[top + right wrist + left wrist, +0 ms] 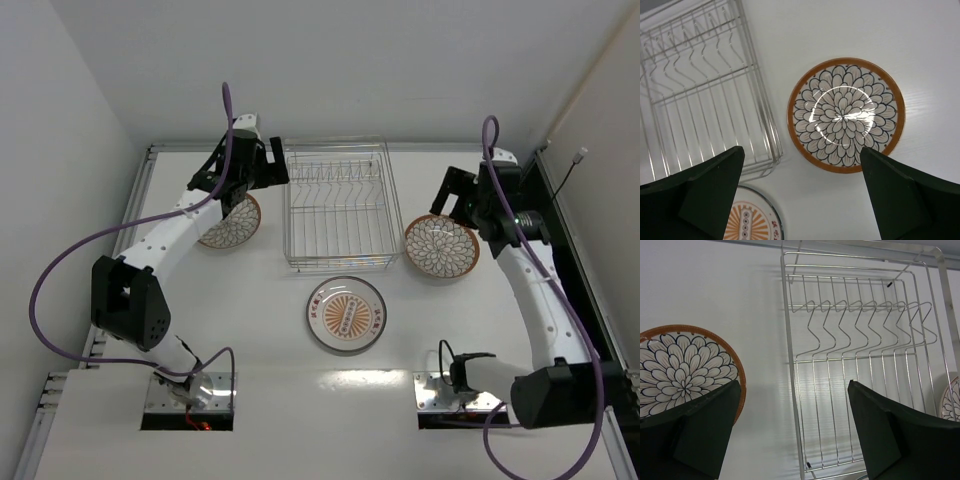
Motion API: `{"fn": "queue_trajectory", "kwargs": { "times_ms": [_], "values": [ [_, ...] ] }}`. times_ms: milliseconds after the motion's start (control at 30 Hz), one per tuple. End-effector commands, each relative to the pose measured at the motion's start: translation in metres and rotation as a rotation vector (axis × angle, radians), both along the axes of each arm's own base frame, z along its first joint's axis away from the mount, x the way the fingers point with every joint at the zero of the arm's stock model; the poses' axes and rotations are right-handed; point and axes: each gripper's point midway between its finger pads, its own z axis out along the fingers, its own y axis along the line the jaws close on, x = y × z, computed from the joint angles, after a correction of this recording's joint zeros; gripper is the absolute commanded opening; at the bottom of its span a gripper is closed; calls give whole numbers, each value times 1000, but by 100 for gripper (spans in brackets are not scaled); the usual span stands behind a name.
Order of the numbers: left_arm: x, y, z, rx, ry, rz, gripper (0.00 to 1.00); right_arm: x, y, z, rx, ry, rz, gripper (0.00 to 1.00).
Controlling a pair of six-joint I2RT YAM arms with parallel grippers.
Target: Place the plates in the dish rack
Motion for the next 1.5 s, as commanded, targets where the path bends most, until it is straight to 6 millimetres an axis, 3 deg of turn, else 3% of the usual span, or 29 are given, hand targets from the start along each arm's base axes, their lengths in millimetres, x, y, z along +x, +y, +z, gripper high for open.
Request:
{"fn": "queue_trajectory", "kwargs": {
  "times_ms": [0,67,100,167,200,300,333,433,567,667,800,1100,1300,1367,1467],
  "values": [
    [3,3,25,-20,-53,9,87,-12,-28,-7,-10,-28,-174,100],
    [3,3,25,-20,-53,9,87,-20,-42,-20,20,-18,-269,100],
    [3,3,25,-20,-53,9,87,-22,-50,-36,70,4,-302,100],
    [3,4,25,-12,-55,5,87,-18,-50,-41,138,-23,-286,100],
    [3,4,25,-12,-55,5,87,-19,-40,-58,199,14,-246,100],
    [5,3,20,-8,-46,5,87,-20,-44,-91,298,82,-253,100],
    [5,3,20,-8,-46,5,87,-23,-54,-98,336,91,-285,100],
    [5,3,14,-2,-29,5,87,-22,-41,-112,510,48,-187,100],
    [6,-1,14,-11,-26,-12,87,-28,-54,-127,558,58,-220,100],
    [7,-3,18,-18,-33,-22,87,-43,-64,-156,586,139,-290,100],
    [6,-5,18,-22,-31,-30,87,-53,-66,-178,646,165,-297,100],
    [6,-5,18,-22,-31,-30,87,-47,-62,-200,785,173,-294,98],
    [4,-7,16,-27,-20,-47,87,-23,-62,-200,854,137,-283,84],
    [2,-9,20,-34,-27,-55,87,-20,-57,-208,885,155,-285,80],
    [2,-9,20,-34,-27,-55,87,-13,-54,-213,950,154,-283,65]
  ]
}}
